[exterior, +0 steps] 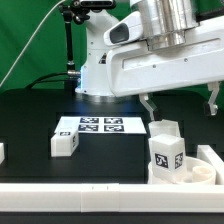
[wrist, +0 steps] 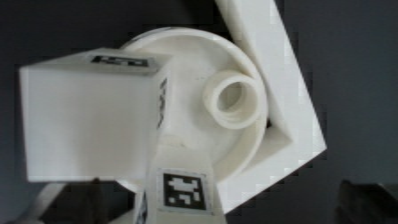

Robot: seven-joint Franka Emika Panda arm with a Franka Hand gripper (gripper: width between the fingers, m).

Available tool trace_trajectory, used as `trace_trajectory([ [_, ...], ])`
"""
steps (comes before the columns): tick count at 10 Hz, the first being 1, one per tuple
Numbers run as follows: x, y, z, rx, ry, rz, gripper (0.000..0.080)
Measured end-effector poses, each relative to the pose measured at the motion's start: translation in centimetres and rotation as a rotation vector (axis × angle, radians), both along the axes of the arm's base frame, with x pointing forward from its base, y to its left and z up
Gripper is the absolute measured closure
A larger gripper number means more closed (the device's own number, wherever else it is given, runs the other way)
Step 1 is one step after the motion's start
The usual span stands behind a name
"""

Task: Assemble stool

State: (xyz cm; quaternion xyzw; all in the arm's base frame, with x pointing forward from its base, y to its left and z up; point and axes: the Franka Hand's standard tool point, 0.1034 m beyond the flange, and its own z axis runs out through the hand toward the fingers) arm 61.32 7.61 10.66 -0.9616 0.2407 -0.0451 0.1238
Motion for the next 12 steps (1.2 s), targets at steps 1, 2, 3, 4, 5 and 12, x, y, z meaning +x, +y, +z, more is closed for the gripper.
trace_trajectory([
  [1, 0.0, 0.0, 0.0, -0.009, -0.014, 0.061, 0.0151],
  [2, 0.0, -0.1, 0.0, -0.022, -0.03, 0.136, 0.0151],
  [3, 0.0, -0.2, 0.0, -0.033, -0.045, 0.203, 0.0151],
  [4, 0.0, -0.3, 0.0, -0.051, -0.064, 0.28, 0.0151],
  [5, 0.0, -0.4, -0.2, -0.097, -0.105, 0.413, 0.0151],
  [12, -0.5, -1.3, -0.9, -0.246, -0.189, 0.94, 0.0151],
])
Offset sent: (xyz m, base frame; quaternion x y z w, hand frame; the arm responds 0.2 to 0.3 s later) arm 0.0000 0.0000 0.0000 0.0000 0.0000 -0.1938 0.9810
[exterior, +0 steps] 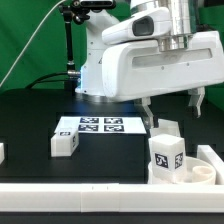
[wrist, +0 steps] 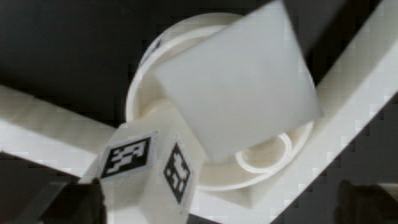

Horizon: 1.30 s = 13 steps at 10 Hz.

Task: Assemble stool

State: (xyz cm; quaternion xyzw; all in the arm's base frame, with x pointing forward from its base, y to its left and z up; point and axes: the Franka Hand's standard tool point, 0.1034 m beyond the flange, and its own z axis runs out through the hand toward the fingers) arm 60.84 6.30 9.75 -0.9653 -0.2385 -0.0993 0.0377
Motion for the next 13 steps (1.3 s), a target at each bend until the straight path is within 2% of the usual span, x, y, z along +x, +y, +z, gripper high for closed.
trace_trajectory([
  [2, -1.2, 0.1, -1.1, -0.011, -0.002, 0.01, 0.0151],
  [5, -2.1, 0.2, -2.0, -0.022, -0.001, 0.027, 0.0151],
  [7, -2.0, -0.2, -2.3, -0.027, -0.009, 0.021, 0.0151],
  [9, -2.0, 0.1, -2.3, -0.027, -0.008, 0.014, 0.0152],
  [10, -2.0, 0.0, -2.3, -0.027, -0.008, 0.012, 0.0331],
  [11, -1.9, -0.2, -2.3, -0.027, -0.009, 0.009, 0.046],
  [13, -1.9, -0.4, -2.3, -0.027, -0.009, 0.008, 0.0458],
])
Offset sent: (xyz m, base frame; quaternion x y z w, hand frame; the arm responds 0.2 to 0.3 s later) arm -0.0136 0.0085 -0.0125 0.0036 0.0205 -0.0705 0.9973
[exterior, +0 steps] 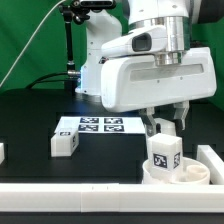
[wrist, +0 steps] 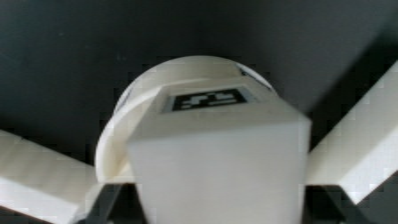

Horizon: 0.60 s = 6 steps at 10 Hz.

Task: Assemble stool

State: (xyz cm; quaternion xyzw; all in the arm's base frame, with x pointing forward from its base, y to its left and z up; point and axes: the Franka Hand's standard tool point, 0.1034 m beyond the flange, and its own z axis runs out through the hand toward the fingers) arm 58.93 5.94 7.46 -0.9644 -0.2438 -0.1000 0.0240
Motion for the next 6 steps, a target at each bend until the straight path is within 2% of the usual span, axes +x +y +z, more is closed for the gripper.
trace_trajectory([
  [3, 0.01, -0.1, -0.01, 0.008, 0.004, -0.043, 0.0458],
  [6, -0.03, -0.12, -0.03, 0.062, 0.031, -0.318, 0.0458],
])
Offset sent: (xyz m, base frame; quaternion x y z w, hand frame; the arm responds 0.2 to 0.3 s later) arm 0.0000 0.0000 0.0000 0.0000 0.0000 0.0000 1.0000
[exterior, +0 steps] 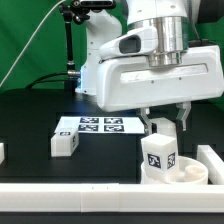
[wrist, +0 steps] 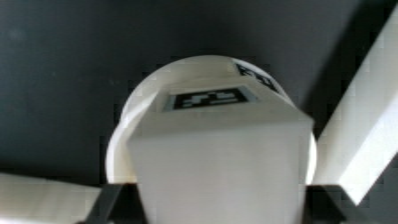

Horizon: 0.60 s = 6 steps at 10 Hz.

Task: Assemble stool

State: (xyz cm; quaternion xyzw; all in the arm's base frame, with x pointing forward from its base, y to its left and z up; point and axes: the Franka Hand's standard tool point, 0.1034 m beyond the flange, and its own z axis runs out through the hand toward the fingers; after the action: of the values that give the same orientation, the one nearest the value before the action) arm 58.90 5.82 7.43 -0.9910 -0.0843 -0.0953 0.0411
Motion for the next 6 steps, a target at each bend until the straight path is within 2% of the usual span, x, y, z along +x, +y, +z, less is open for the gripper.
trace_trajectory([
  [6, -0.1, 1.7, 0.2, 0.111, 0.053, -0.549, 0.0458],
])
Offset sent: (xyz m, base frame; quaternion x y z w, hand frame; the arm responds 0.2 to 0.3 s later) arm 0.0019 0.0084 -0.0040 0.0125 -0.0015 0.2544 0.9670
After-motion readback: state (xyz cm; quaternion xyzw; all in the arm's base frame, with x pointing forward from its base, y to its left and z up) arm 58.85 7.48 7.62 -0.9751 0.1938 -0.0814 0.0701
